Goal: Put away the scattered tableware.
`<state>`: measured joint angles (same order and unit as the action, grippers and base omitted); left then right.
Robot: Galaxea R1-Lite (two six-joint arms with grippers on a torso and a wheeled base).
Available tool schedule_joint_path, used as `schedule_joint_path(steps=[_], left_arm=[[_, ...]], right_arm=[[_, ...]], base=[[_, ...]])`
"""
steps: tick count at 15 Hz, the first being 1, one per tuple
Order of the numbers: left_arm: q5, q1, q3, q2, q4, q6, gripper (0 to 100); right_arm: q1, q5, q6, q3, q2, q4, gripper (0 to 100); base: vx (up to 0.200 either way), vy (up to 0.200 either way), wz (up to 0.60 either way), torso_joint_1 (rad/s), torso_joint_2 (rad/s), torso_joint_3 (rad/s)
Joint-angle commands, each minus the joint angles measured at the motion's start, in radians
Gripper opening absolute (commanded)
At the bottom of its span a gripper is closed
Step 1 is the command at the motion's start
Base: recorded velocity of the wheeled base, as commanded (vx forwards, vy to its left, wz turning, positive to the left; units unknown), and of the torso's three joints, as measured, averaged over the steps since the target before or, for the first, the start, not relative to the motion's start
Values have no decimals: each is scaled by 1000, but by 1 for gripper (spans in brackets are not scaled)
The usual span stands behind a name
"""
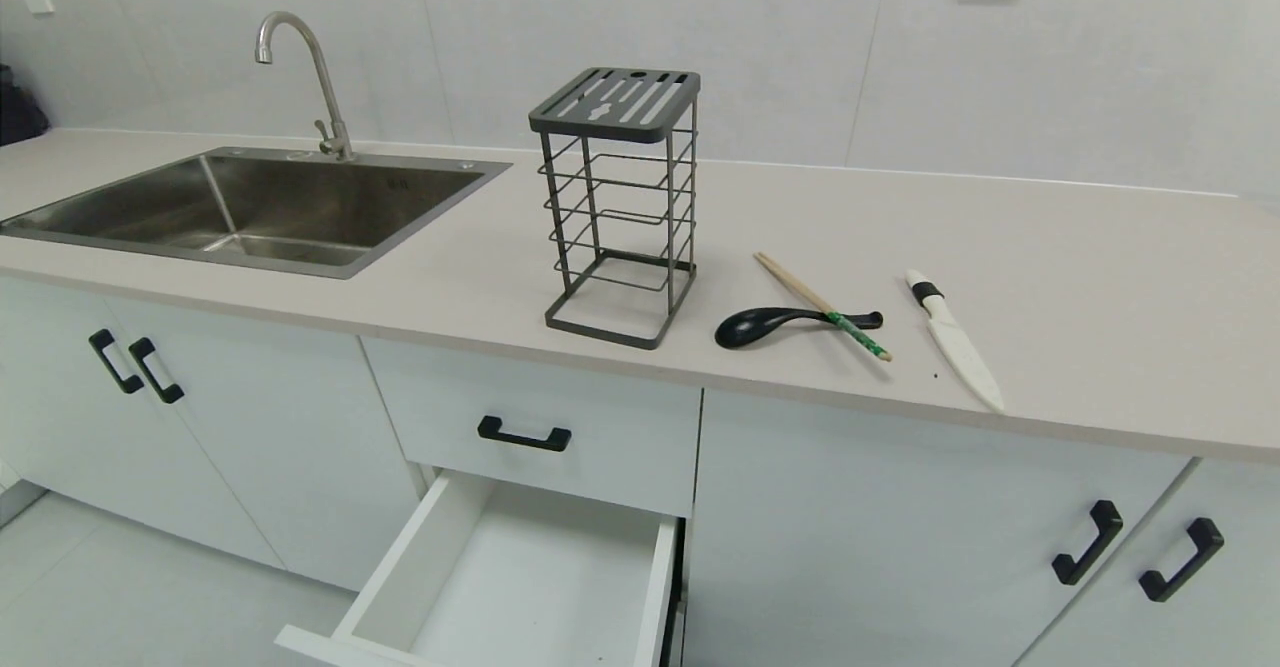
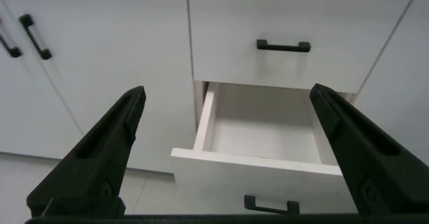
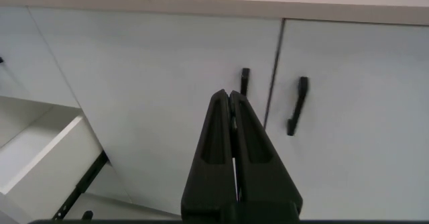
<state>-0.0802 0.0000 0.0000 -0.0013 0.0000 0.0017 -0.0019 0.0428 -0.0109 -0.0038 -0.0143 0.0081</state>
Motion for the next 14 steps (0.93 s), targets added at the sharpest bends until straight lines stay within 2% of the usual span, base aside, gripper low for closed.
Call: schedule_joint_path(steps=[1, 2, 5, 11, 14], left_arm=[[0, 0, 0, 1, 0, 0, 100], [0, 0, 0, 1, 0, 0, 100], [0, 0, 0, 1, 0, 0, 100], [0, 0, 0, 1, 0, 1, 100], [-1, 0, 0, 1, 0, 3, 100]], right_arm=[[0, 0, 0, -1, 0, 0, 0], [0, 0, 0, -1, 0, 0, 0], [0, 0, 0, -1, 0, 0, 0], [0, 0, 0, -1, 0, 0, 0], [0, 0, 2, -1, 0, -2, 0]], base=[[0, 0, 0, 0, 0, 0], [0, 0, 0, 0, 0, 0], [200, 0, 0, 1, -4, 2], [0, 0, 0, 19, -68, -33], [0, 0, 0, 224, -424, -193]])
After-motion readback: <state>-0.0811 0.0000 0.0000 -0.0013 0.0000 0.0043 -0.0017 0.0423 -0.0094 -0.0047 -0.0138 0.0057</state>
